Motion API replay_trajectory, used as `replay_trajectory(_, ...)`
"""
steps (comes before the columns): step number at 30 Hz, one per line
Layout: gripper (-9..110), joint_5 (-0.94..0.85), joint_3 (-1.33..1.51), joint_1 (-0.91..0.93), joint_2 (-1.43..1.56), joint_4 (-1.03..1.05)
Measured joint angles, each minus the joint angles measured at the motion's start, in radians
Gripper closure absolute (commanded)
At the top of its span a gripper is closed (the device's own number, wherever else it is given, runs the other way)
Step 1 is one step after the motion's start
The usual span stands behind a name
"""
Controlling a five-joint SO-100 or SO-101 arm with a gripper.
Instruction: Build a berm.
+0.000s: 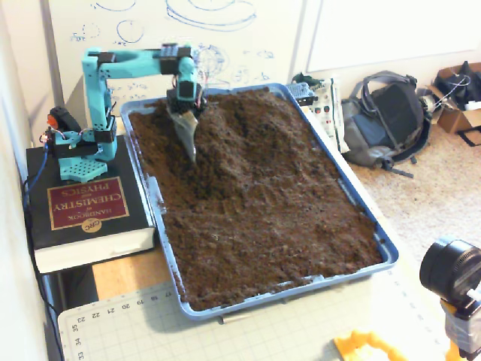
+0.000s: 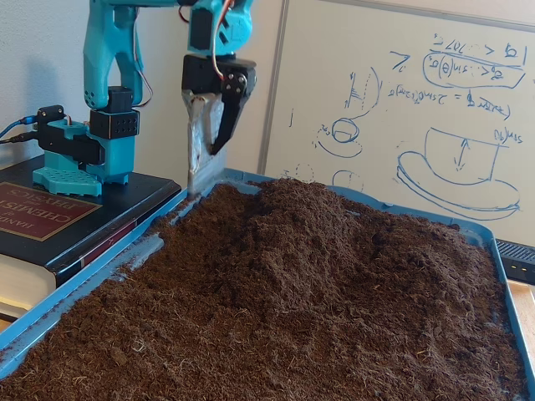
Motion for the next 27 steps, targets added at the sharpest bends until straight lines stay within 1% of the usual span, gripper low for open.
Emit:
replay_trajectory(6,101,0.181,0.152,-0.126,0.186,-0.035)
replay_trajectory(10,101,0.324,0.301,-0.215,0.295,-0.156)
replay_trajectory(13,101,0.397,0.443,-0.296,0.39,-0.258)
replay_trajectory(20,101,0.44,0.816,-0.377,0.68,-0.466)
replay_trajectory(27,101,0.44,1.115,-0.377,0.95,-0.588)
